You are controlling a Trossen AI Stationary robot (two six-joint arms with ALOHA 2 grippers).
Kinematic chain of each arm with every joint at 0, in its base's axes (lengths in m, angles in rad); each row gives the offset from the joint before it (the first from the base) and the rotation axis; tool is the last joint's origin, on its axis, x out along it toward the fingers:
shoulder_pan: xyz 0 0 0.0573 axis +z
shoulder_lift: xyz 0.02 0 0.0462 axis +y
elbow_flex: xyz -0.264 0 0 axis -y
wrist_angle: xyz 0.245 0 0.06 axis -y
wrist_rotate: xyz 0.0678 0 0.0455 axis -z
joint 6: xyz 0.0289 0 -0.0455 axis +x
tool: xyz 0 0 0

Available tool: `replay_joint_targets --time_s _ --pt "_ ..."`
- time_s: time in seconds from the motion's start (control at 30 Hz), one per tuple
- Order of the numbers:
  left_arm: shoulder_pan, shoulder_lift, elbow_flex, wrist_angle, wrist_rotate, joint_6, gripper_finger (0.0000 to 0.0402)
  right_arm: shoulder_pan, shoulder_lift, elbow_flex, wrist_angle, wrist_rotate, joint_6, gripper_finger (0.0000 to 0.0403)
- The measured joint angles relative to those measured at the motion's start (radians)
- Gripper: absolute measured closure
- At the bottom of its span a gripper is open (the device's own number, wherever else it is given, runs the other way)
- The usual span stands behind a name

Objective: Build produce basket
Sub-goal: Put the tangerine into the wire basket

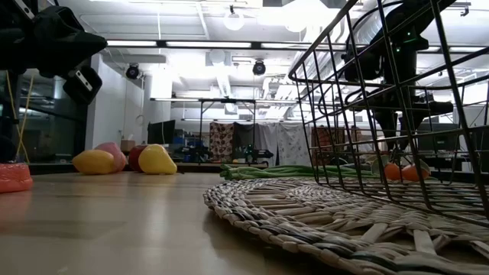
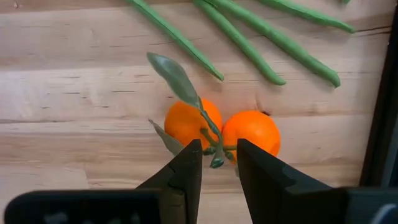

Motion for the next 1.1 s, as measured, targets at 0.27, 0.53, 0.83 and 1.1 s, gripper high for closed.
replay_joint_targets --time_s 0.27,0.53,0.83,1.1 --pt "0.0 0.0 0.0 0.0 0.0 0.0 0.0396 0.0 0.0 0.0 0.006 0.034 0.007 0.0309" --pt "0.0 0.0 0.0 0.0 0.0 0.0 0.0396 0.0 0.0 0.0 0.006 0.054 0.01 0.0336" --pt "0.0 0.0 0.0 0.0 0.0 0.0 0.0396 0.0 0.0 -0.001 0.011 0.046 -0.02 0.0393" --pt "0.0 0.0 0.0 0.0 0.0 0.0 0.0396 0.002 -0.123 0.199 -0.143 0.107 -0.231 0.0398"
